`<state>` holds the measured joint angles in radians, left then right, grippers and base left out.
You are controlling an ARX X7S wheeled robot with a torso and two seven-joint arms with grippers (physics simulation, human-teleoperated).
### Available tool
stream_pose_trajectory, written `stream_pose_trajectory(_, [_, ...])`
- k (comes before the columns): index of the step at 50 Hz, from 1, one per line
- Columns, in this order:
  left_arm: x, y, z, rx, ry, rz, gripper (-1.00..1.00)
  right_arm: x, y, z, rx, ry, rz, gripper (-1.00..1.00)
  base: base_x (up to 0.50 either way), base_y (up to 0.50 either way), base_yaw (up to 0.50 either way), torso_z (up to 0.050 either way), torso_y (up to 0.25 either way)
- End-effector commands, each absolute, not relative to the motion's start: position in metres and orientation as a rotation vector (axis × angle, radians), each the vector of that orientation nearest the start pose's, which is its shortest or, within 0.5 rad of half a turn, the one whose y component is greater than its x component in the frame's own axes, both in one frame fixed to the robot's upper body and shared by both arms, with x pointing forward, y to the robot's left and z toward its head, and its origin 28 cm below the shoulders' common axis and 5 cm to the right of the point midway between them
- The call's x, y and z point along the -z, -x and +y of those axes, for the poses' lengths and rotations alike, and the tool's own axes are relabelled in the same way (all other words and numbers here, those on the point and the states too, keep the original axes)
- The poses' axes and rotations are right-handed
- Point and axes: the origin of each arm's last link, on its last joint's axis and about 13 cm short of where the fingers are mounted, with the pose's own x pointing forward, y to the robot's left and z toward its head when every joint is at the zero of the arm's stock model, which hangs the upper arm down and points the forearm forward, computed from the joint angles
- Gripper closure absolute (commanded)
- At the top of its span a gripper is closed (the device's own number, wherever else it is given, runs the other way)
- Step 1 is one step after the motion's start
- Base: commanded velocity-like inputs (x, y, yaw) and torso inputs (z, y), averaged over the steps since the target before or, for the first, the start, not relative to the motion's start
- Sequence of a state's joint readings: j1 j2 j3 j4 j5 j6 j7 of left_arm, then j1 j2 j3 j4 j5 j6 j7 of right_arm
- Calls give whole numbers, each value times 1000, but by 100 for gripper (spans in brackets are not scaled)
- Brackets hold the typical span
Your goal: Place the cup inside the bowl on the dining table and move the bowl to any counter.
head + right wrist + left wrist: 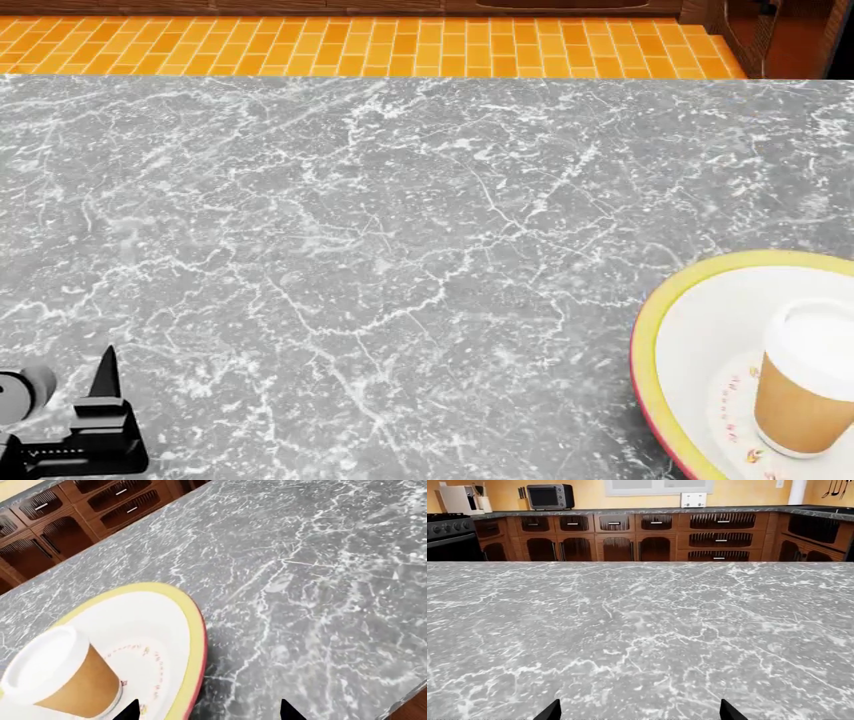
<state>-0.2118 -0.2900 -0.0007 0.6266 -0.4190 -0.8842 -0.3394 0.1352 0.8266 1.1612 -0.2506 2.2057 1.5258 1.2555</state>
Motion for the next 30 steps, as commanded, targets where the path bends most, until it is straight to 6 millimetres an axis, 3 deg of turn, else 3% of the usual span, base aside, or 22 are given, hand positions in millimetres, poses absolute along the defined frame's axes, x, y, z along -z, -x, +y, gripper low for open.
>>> stream_pose_trajectory(1, [-132, -217, 235, -93, -6, 71, -100, -229, -115, -278, 328, -428, 387, -100, 0, 0, 0, 0, 0])
stream_pose_trajectory(30, [-131, -216, 237, -96, -8, 74, -100, -204, -158, -274, 270, -459, 454, -100, 0, 0, 0, 0, 0])
